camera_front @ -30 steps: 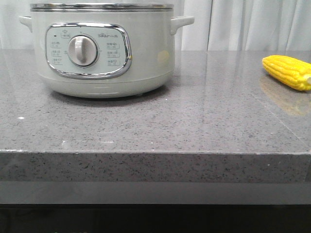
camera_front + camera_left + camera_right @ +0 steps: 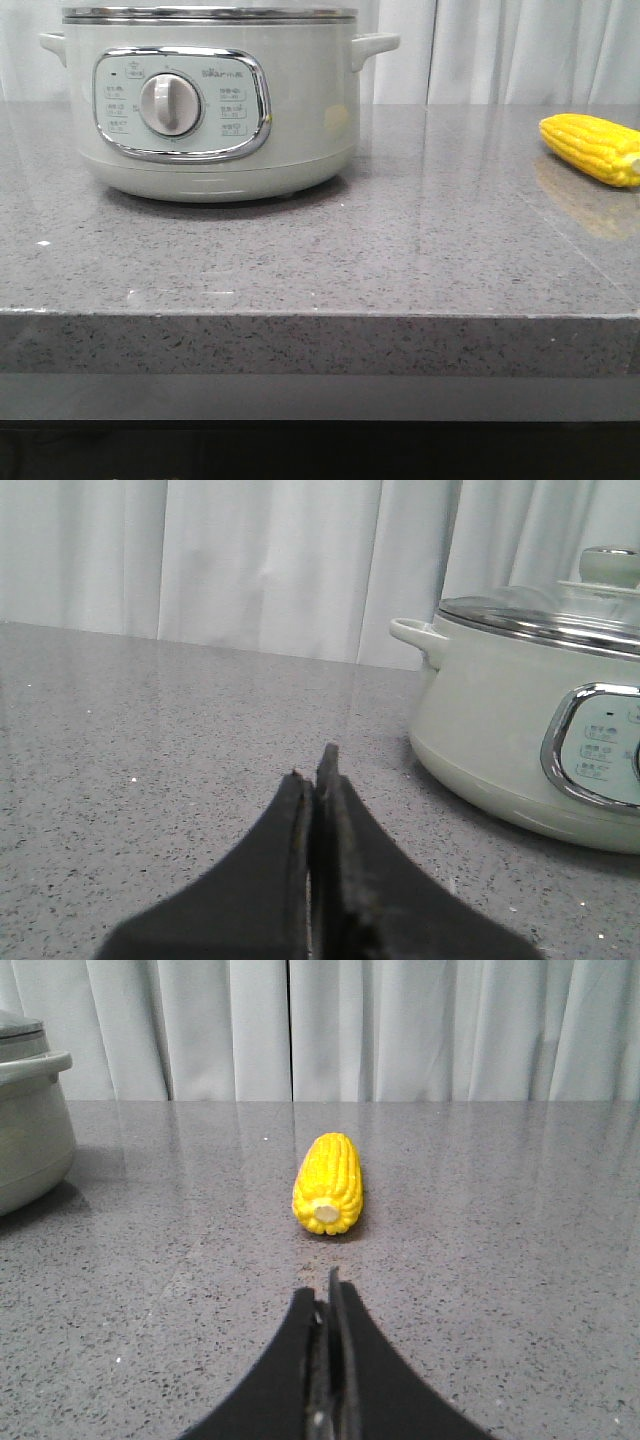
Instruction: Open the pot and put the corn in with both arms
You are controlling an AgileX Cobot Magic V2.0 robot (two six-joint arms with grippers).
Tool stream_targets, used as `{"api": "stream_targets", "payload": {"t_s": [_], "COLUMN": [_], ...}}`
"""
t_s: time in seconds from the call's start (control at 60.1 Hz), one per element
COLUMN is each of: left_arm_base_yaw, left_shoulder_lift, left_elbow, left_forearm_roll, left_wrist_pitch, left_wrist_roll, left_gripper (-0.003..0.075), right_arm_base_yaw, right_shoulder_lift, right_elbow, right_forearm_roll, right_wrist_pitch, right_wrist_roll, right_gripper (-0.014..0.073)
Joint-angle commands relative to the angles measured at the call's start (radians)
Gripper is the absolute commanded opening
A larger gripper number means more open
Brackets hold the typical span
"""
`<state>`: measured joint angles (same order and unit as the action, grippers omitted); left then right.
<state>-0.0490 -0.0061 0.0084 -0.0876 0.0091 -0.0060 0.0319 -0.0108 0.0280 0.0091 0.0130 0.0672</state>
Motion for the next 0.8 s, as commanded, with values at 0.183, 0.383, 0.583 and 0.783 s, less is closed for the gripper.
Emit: {"api": "stream_targets", "payload": {"t_s": [0.183, 0.383, 0.583, 0.783], "left_arm_base_yaw": [-0.003, -0.003, -0.003, -0.003], "left_shoulder_lift": [-0.014, -0.014, -0.013, 0.042], "left_elbow": [0.011, 0.008, -0.113, -0.325], "left_forearm_roll": [-0.008, -0.008, -0.021, -0.021], "left_wrist_pitch": [-0.084, -0.111, -0.072, 0.062], "left_wrist_roll": [-0.002, -0.002, -0.002, -0.002], "left_gripper": [-0.002, -0.002, -0.002, -0.002], "right_arm_base_yaw": [-0.001, -0.001, -0.001, -0.001], "right_shoulder_lift": [-0.02, -0.02, -0.02, 0.011], "right_elbow": [-0.011, -0.012, -0.113, -0.302], "right_forearm_roll": [-0.002, 0.0, 0.006, 0.006], "right_wrist_pitch": [-0.086, -0.114, -0.024, 0.118], "right_wrist_roll": [-0.005, -0.004, -0.004, -0.004], "right_gripper": [-0.0068, -0.0068, -0.0068, -0.0068]}}
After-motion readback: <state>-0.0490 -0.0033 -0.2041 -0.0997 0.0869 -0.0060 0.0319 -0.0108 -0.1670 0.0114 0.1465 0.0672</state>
